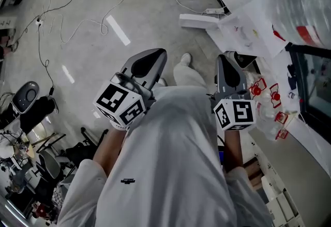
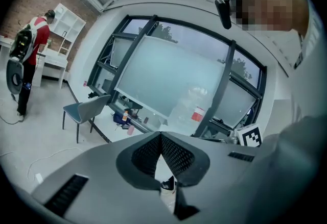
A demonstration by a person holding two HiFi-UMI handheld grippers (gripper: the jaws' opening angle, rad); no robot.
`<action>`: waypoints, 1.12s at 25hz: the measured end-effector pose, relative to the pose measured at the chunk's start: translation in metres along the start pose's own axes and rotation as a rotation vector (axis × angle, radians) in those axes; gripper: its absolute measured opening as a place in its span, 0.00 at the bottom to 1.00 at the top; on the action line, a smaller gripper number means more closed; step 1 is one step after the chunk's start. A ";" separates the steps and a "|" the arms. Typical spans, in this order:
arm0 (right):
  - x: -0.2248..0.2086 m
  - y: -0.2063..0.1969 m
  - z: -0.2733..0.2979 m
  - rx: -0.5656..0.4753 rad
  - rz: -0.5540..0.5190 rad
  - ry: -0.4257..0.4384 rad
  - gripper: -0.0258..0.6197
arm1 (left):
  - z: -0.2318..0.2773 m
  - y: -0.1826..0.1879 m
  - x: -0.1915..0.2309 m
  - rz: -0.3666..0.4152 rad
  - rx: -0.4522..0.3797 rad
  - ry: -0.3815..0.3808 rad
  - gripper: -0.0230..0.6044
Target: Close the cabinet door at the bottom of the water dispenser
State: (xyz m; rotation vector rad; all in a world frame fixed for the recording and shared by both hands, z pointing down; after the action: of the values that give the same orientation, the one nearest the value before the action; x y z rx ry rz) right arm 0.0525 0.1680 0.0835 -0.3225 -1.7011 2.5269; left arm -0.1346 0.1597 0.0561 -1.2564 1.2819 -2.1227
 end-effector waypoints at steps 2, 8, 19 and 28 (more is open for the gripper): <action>-0.015 0.008 0.022 -0.001 0.002 0.027 0.06 | 0.019 0.015 0.006 0.013 -0.014 0.027 0.04; -0.040 0.022 0.069 -0.001 0.000 0.105 0.06 | 0.049 0.035 0.025 0.016 -0.040 0.120 0.04; -0.073 0.012 0.121 0.048 -0.003 0.089 0.06 | 0.104 0.035 0.057 -0.058 0.025 0.134 0.04; -0.099 -0.012 0.166 0.125 0.031 0.085 0.06 | 0.141 0.023 0.082 -0.095 0.089 0.144 0.04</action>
State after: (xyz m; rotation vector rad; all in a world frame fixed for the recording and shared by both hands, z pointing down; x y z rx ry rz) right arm 0.1124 0.0038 0.1681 -0.4428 -1.5120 2.5872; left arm -0.0644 0.0188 0.1060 -1.1675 1.1907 -2.3474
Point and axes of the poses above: the fingertips, and each gripper's own axes: z forward along the fingers, x to its left, y out of its top, the point moved 3 cm from there along -z, backward along the fingers, and after that the axes turned 11 degrees about -y, right-handed, at the moved point
